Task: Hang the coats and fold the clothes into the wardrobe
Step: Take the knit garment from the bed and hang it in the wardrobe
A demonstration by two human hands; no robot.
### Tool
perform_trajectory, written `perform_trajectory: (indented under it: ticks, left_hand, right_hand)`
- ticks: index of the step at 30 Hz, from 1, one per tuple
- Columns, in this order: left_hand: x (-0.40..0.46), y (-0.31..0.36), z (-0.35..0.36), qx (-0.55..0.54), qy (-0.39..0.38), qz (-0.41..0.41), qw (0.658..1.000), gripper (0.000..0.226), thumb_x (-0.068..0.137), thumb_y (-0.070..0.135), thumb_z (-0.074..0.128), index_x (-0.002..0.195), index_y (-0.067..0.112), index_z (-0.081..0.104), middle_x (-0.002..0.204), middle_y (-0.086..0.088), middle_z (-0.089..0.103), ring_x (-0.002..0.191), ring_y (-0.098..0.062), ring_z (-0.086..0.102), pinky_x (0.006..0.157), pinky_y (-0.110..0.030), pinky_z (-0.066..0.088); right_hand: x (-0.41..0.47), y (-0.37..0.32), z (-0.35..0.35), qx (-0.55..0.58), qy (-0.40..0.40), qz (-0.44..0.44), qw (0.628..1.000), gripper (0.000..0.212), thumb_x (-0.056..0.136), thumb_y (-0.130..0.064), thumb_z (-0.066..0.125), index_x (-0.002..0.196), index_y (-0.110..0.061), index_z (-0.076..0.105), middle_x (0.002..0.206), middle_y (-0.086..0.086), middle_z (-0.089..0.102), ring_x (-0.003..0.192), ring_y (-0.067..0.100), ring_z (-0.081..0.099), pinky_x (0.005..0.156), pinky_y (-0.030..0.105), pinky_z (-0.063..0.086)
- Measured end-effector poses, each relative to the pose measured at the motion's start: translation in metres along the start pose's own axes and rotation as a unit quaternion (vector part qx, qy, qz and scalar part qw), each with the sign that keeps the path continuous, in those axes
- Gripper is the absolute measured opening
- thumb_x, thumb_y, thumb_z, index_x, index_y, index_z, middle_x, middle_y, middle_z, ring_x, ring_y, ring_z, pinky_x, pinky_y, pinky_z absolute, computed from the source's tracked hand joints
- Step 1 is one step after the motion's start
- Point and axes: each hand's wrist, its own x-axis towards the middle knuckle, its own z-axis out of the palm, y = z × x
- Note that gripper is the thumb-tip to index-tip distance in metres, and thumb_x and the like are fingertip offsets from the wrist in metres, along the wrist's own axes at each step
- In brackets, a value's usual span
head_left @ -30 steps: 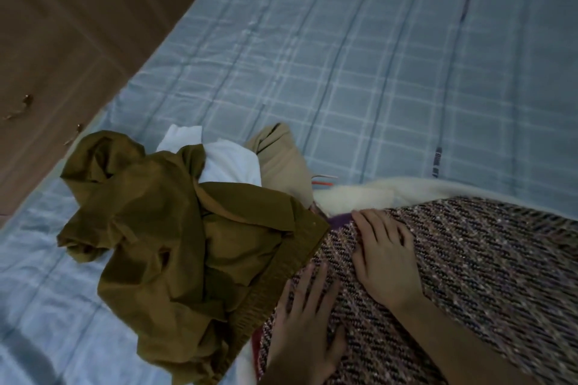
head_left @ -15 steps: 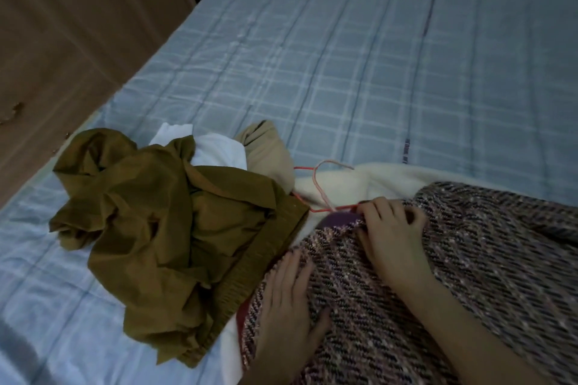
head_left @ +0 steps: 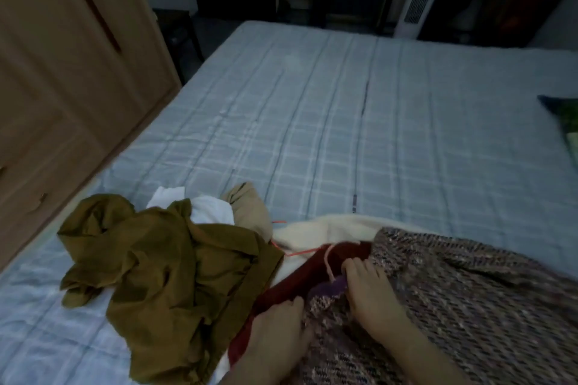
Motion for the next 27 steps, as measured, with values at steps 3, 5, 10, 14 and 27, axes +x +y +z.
perform_trajectory:
  ticks: [3, 5, 10, 14, 27]
  left_hand:
    - [-0.014, 0.014, -0.060, -0.088, -0.017, 0.054, 0.995, 0.071, 0.074, 0.074, 0.034, 0.140, 0.049, 0.037, 0.146, 0.021, 0.040, 0.137, -0.013, 0.039, 0.111, -0.028, 0.031]
    - [-0.030, 0.032, -0.102, -0.112, 0.001, 0.083, 0.990, 0.071, 0.074, 0.073, 0.041, 0.143, 0.057, 0.027, 0.148, 0.032, 0.025, 0.139, -0.001, 0.028, 0.110, -0.020, 0.021]
    - [-0.065, 0.073, -0.201, -0.118, 0.005, 0.134, 0.984, 0.044, 0.080, 0.069, 0.048, 0.108, 0.036, 0.058, 0.110, 0.005, 0.068, 0.105, -0.016, 0.062, 0.087, -0.036, 0.052]
    - [-0.112, 0.099, -0.294, -0.065, 0.052, 0.167, 0.982, 0.047, 0.075, 0.076, 0.040, 0.080, 0.032, 0.055, 0.086, 0.002, 0.068, 0.088, -0.018, 0.065, 0.080, -0.034, 0.052]
    - [-0.253, 0.120, -0.510, 0.222, 0.329, 0.213, 0.893, 0.045, 0.091, 0.068, 0.038, 0.075, 0.026, 0.045, 0.066, 0.009, 0.050, 0.069, -0.009, 0.053, 0.059, -0.032, 0.043]
  right_hand:
    - [0.002, 0.000, -0.054, -0.020, 0.026, -0.001, 0.999, 0.028, 0.067, -0.022, 0.049, 0.094, -0.023, 0.044, 0.082, -0.003, 0.052, 0.071, 0.021, 0.054, 0.065, 0.035, 0.027]
    - [0.008, -0.002, -0.108, -0.046, 0.049, -0.010, 0.998, 0.023, 0.068, -0.024, 0.044, 0.090, -0.025, 0.042, 0.080, -0.004, 0.053, 0.071, 0.020, 0.052, 0.063, 0.034, 0.033]
    - [0.001, 0.002, -0.246, -0.063, 0.078, -0.052, 0.994, 0.014, 0.077, -0.028, 0.044, 0.090, -0.029, 0.039, 0.084, -0.008, 0.049, 0.074, 0.014, 0.053, 0.060, 0.027, 0.042]
    - [-0.023, -0.008, -0.351, -0.057, 0.049, -0.043, 0.996, 0.018, 0.096, -0.031, 0.034, 0.110, -0.022, 0.043, 0.108, -0.001, 0.046, 0.096, 0.020, 0.057, 0.073, 0.035, 0.047]
    - [-0.024, -0.090, -0.536, 0.048, 0.305, -0.172, 0.935, 0.020, 0.098, -0.040, 0.036, 0.106, -0.025, 0.046, 0.099, -0.007, 0.051, 0.075, 0.012, 0.061, 0.064, 0.037, 0.053]
